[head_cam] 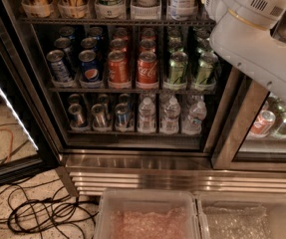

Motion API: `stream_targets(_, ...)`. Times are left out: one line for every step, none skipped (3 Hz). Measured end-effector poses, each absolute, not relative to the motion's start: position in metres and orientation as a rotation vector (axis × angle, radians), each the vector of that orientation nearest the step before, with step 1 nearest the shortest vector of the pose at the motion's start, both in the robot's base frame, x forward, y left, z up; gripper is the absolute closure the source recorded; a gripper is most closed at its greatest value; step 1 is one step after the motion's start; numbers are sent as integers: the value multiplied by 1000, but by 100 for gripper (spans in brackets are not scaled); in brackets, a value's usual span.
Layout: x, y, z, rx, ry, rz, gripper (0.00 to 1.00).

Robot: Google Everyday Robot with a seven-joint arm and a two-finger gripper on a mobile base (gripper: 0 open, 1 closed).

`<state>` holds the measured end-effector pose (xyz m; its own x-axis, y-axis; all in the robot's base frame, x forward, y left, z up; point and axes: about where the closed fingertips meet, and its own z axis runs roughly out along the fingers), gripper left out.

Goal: Pick blue plastic bottle from top shelf of fridge

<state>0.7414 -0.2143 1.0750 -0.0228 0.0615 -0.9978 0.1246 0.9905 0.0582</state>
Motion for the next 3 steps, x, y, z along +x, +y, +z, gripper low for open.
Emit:
stream_targets(740,-214,1075,145,1595,-50,42)
stream_targets(740,-206,1075,136,1597,-23,61)
stream_targets(740,-206,1076,136,1597,-23,84)
